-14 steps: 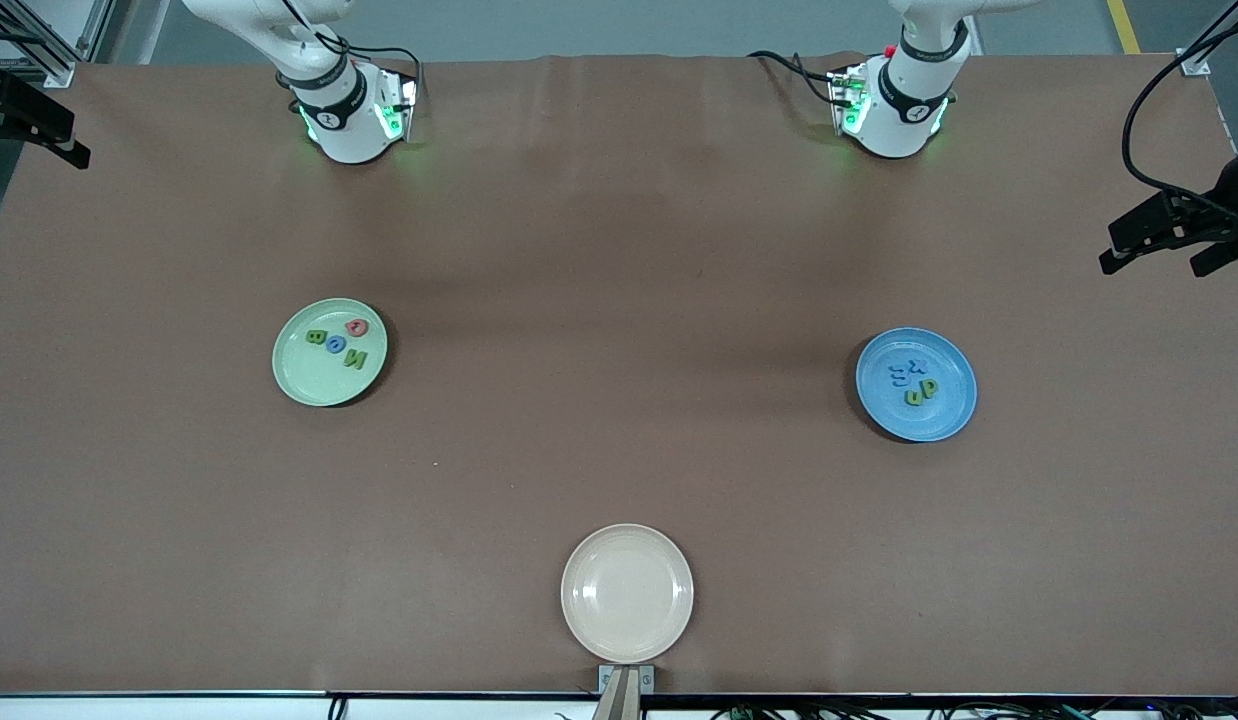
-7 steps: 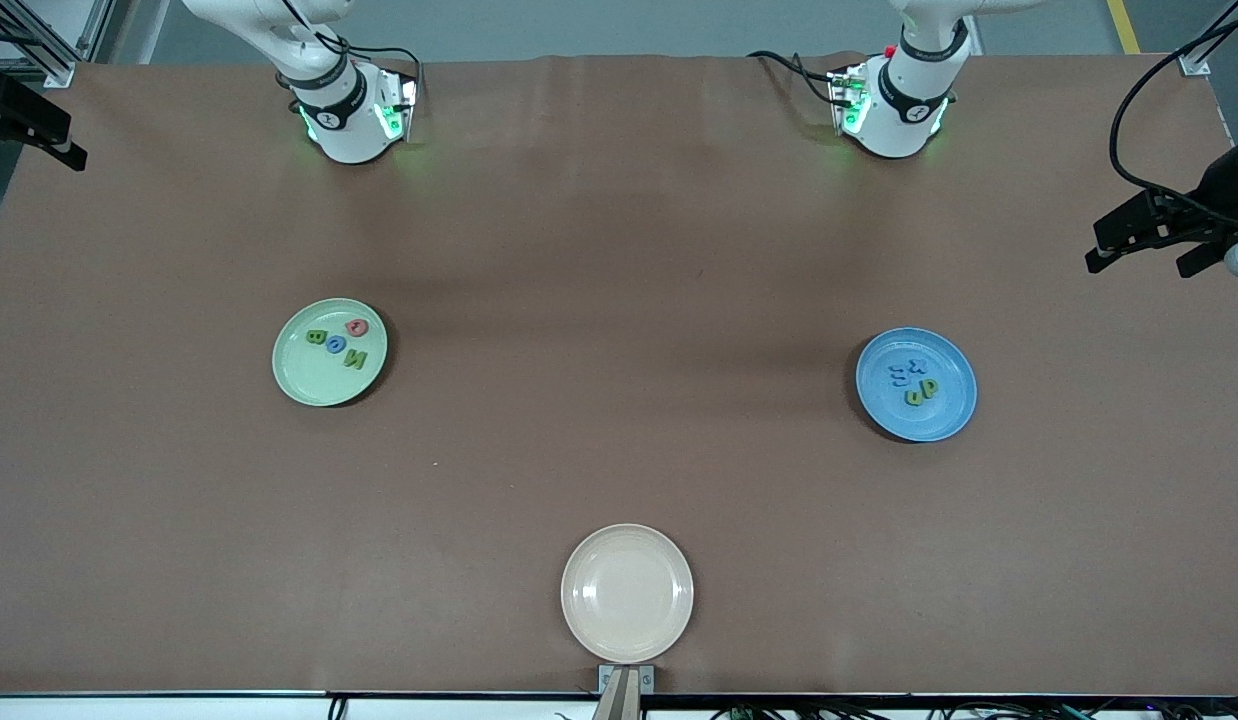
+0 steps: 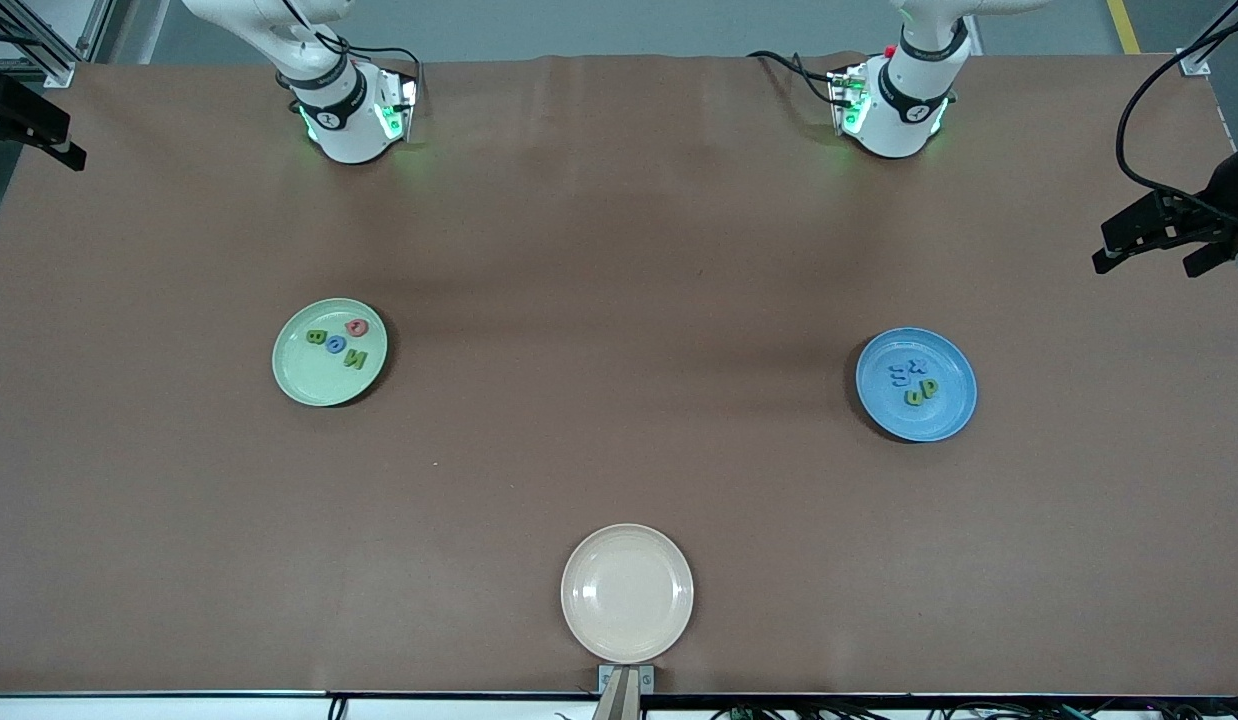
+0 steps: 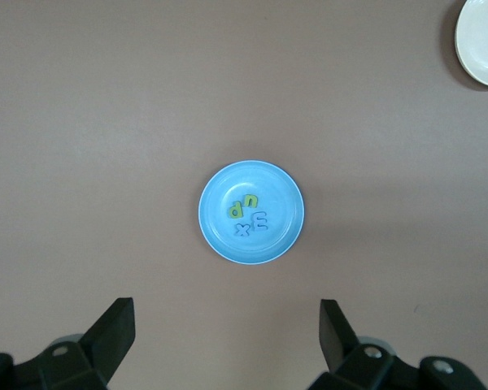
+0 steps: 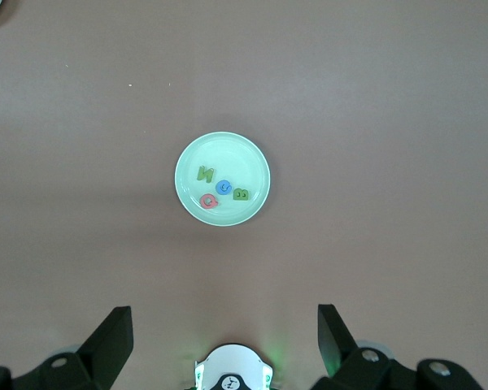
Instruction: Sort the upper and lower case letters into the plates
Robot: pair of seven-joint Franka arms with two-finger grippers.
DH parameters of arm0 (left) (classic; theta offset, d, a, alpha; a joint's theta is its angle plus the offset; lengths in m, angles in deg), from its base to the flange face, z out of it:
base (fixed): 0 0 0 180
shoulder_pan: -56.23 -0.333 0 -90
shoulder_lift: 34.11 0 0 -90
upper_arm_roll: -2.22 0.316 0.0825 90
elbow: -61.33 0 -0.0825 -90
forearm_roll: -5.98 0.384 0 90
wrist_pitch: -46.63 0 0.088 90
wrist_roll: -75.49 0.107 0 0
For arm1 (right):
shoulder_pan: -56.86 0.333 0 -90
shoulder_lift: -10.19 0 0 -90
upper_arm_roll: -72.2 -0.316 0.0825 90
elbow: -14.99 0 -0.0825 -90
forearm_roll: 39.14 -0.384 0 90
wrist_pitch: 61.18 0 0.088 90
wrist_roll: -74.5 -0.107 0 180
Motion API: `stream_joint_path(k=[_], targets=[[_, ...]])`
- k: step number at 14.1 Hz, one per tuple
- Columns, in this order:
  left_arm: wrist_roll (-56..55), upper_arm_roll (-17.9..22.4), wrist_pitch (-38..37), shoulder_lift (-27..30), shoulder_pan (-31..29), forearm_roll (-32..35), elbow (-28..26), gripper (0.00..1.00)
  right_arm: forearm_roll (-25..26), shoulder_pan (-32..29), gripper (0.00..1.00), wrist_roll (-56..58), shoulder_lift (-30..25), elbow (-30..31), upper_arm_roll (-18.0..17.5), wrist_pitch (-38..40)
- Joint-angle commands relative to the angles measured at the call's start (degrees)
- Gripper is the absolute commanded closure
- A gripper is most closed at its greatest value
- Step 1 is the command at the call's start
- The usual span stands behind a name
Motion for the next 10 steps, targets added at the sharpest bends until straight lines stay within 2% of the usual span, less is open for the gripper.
stream_joint_path(k=[1, 10], targets=[[0.4, 0.4, -1.0, -0.4, 0.4, -0.1, 1.1, 0.0, -0.3, -0.2, 0.0, -0.2, -1.3, 0.9, -0.2, 0.0], [0.8, 0.2, 1.4, -0.1, 0.5, 3.3, 1.1, 0.0, -0.2, -0.2, 0.0, -0.1, -1.3, 0.9, -0.4, 0.1]])
